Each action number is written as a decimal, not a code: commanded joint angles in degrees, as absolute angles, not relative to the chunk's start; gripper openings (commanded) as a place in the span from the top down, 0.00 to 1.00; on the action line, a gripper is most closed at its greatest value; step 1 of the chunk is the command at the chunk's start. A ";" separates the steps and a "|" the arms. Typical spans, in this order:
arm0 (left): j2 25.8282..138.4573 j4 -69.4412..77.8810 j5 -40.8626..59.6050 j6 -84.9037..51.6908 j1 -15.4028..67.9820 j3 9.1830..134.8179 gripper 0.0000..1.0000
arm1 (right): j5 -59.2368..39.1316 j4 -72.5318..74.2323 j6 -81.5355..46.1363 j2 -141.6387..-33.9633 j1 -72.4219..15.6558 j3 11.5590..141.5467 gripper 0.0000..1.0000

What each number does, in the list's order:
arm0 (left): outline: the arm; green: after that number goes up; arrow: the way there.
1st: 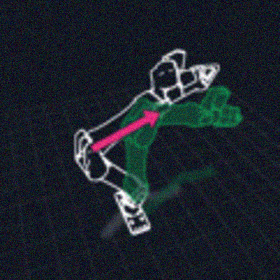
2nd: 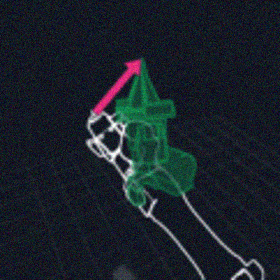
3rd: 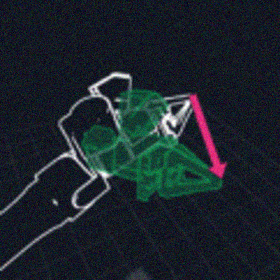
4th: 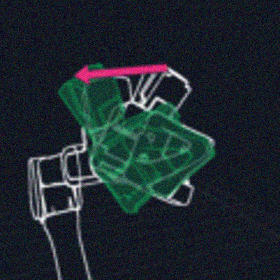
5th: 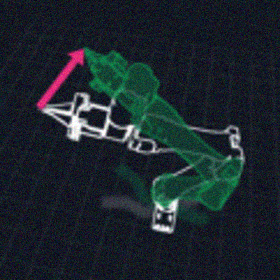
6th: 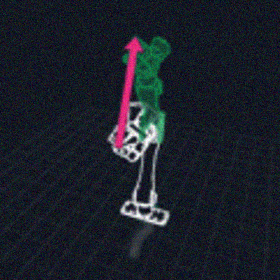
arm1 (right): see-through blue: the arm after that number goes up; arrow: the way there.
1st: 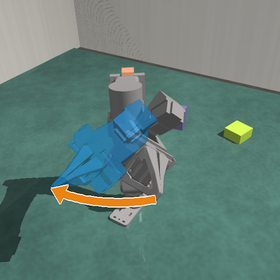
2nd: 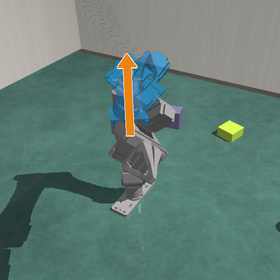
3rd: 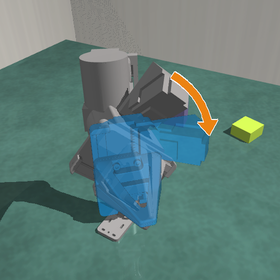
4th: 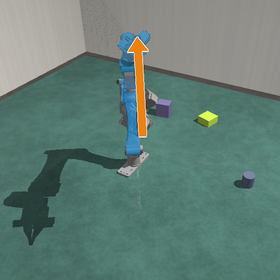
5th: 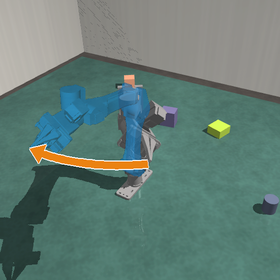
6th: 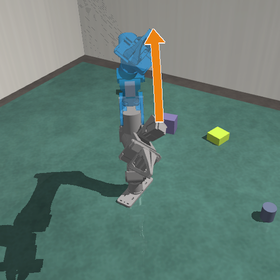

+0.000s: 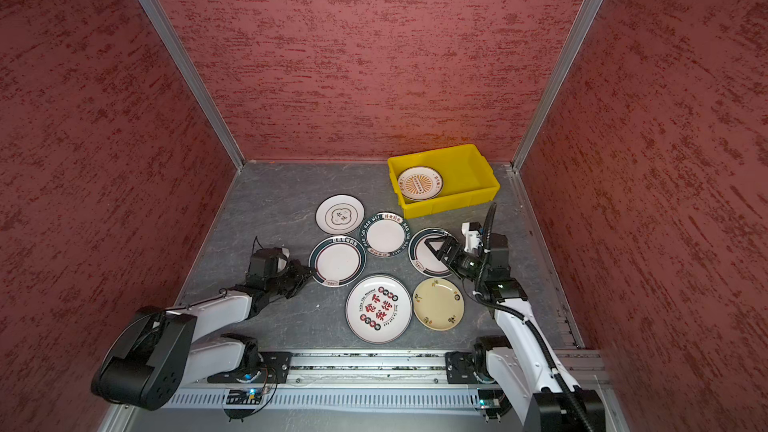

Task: Place the plates into the plastic bin on the countertop
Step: 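Lower the left gripper onto the green-and-red rimmed plate's edge and grip it, then lift the green-and-red rimmed plate upright with the left gripper while the right approaches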

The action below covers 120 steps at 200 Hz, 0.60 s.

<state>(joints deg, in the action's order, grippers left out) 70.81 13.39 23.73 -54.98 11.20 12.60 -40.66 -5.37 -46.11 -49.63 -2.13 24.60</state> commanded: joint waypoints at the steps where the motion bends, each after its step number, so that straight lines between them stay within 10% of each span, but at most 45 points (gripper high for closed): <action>1: 71.85 10.85 22.76 -54.52 11.38 12.77 0.97 | -40.25 -3.36 -46.18 -49.69 -1.98 24.87 0.01; 120: 50.09 -2.86 21.28 -57.89 11.24 13.10 1.00 | -37.13 -7.49 -43.05 -47.09 -1.94 25.42 0.01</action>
